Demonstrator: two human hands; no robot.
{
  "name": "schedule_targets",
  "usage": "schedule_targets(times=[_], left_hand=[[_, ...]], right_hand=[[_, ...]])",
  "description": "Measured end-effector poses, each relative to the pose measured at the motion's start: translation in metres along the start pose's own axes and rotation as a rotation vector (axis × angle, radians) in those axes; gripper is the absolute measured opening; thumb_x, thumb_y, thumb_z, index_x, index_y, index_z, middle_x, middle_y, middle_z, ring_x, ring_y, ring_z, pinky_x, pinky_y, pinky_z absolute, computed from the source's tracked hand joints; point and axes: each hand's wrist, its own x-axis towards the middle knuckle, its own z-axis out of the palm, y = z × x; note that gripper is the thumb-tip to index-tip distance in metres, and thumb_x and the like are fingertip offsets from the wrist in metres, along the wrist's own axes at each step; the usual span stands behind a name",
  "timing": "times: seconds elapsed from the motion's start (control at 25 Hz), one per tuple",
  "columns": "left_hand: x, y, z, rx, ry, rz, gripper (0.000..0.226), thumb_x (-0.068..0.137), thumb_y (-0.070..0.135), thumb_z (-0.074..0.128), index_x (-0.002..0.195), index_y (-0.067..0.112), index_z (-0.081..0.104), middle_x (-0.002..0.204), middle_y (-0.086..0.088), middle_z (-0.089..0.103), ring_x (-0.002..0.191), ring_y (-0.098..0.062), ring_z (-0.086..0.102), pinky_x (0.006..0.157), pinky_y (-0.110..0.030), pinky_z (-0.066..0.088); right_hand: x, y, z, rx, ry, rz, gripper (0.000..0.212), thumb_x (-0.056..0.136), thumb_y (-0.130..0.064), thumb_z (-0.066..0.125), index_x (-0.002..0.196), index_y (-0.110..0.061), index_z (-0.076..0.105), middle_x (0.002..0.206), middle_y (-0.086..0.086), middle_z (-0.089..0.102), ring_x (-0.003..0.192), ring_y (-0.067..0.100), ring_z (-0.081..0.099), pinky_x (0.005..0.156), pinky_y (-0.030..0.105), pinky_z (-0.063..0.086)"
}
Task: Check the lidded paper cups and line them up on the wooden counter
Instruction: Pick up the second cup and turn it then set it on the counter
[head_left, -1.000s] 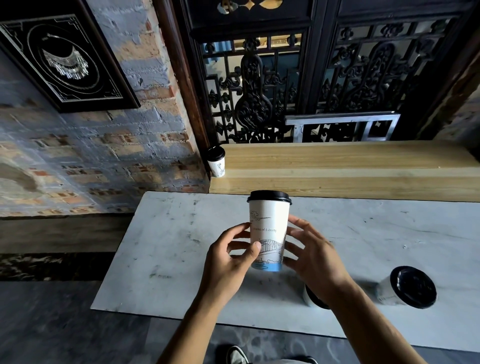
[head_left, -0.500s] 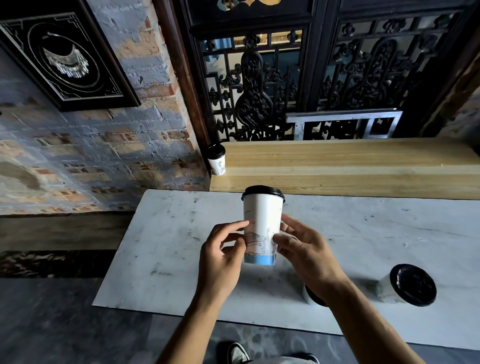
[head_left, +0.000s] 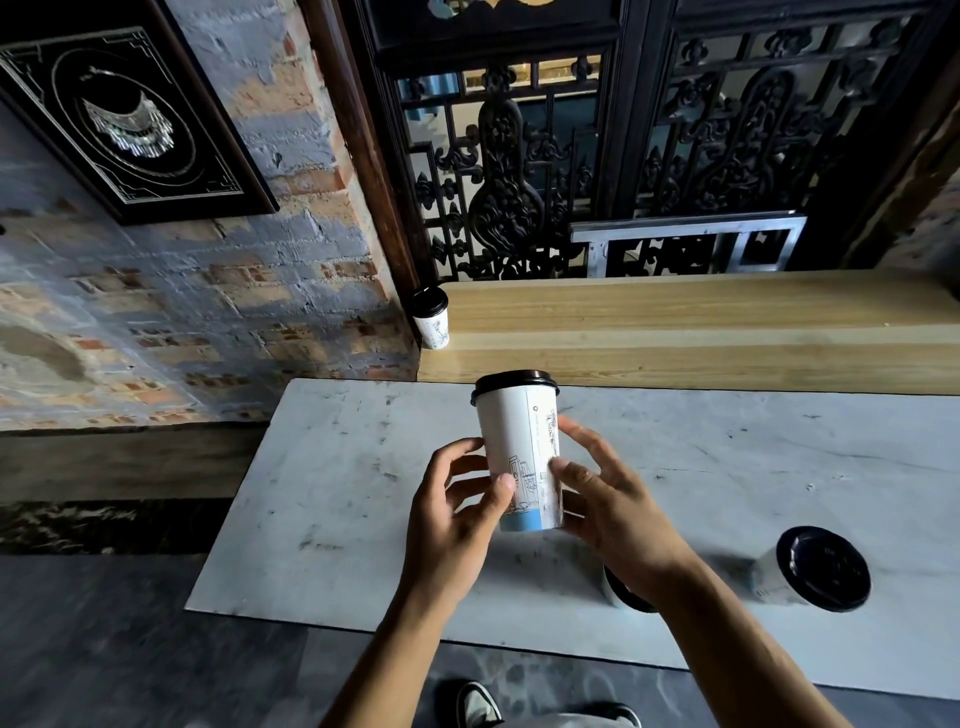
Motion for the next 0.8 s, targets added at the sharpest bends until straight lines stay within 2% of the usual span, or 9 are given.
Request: schedule_targets(times=[0.12, 0.2, 0.28, 0.36, 0.48, 0.68, 0.8], left_hand=[[0.002, 0.000, 0.001, 0.025, 0.009, 0.006, 0.044, 0.083, 0.041, 0.072, 0.122, 0.022, 0.064, 0.112, 0.012, 0.077, 0.099, -0.007, 0.075, 0.077, -0.014, 0.056], [0.004, -0.004, 0.002, 0.053, 0.034, 0.009, 0.036, 0.087, 0.032, 0.073, 0.121, 0.021, 0.067, 0.109, 0.006, 0.078, 0.098, -0.008, 0.075, 0.078, -0.016, 0.057], [0.007, -0.007, 0.004, 0.089, 0.059, 0.007, 0.032, 0.087, 0.027, 0.071, 0.118, 0.020, 0.070, 0.108, 0.000, 0.078, 0.097, -0.012, 0.075, 0.080, -0.025, 0.061], [0.009, -0.009, 0.007, 0.102, 0.061, 0.008, 0.030, 0.087, 0.025, 0.071, 0.117, 0.020, 0.072, 0.108, -0.002, 0.078, 0.094, -0.013, 0.075, 0.079, -0.027, 0.062], [0.010, -0.008, 0.013, 0.104, 0.055, 0.000, 0.029, 0.086, 0.023, 0.071, 0.116, 0.023, 0.072, 0.103, 0.006, 0.079, 0.092, -0.010, 0.075, 0.075, -0.020, 0.059], [0.010, -0.007, 0.024, 0.113, 0.063, -0.030, 0.032, 0.085, 0.019, 0.077, 0.114, 0.029, 0.069, 0.107, 0.005, 0.078, 0.094, -0.006, 0.075, 0.073, -0.014, 0.056], [0.013, -0.009, 0.032, 0.166, 0.081, -0.062, 0.041, 0.089, 0.005, 0.077, 0.111, 0.037, 0.065, 0.111, 0.005, 0.075, 0.094, -0.001, 0.074, 0.071, -0.012, 0.056]], right_hand=[[0.002, 0.002, -0.006, -0.009, 0.033, 0.005, 0.049, 0.091, -0.018, 0.066, 0.138, -0.027, 0.061, 0.119, 0.018, 0.077, 0.102, 0.032, 0.075, 0.092, 0.047, 0.060], [0.003, 0.002, -0.010, -0.035, 0.048, -0.005, 0.045, 0.091, -0.010, 0.067, 0.136, -0.015, 0.061, 0.122, 0.018, 0.076, 0.104, 0.030, 0.075, 0.086, 0.040, 0.063], [0.003, 0.001, -0.013, -0.053, 0.057, -0.012, 0.039, 0.097, 0.000, 0.063, 0.134, -0.010, 0.061, 0.122, 0.018, 0.077, 0.103, 0.027, 0.076, 0.081, 0.034, 0.063], [0.002, 0.000, -0.017, -0.091, 0.053, -0.019, 0.036, 0.100, 0.004, 0.057, 0.133, -0.009, 0.061, 0.121, 0.015, 0.078, 0.105, 0.027, 0.076, 0.081, 0.032, 0.062], [0.000, -0.003, -0.022, -0.169, 0.068, -0.034, 0.036, 0.100, 0.002, 0.059, 0.136, -0.007, 0.061, 0.128, 0.016, 0.074, 0.115, 0.031, 0.073, 0.086, 0.031, 0.060], [0.009, -0.015, -0.032, -0.323, 0.047, -0.051, 0.042, 0.098, 0.005, 0.062, 0.138, -0.007, 0.061, 0.133, 0.012, 0.072, 0.115, 0.034, 0.072, 0.095, 0.049, 0.059], [0.018, -0.020, -0.040, -0.406, 0.018, -0.042, 0.045, 0.096, 0.005, 0.065, 0.139, -0.009, 0.060, 0.129, 0.012, 0.073, 0.111, 0.031, 0.073, 0.089, 0.040, 0.060]])
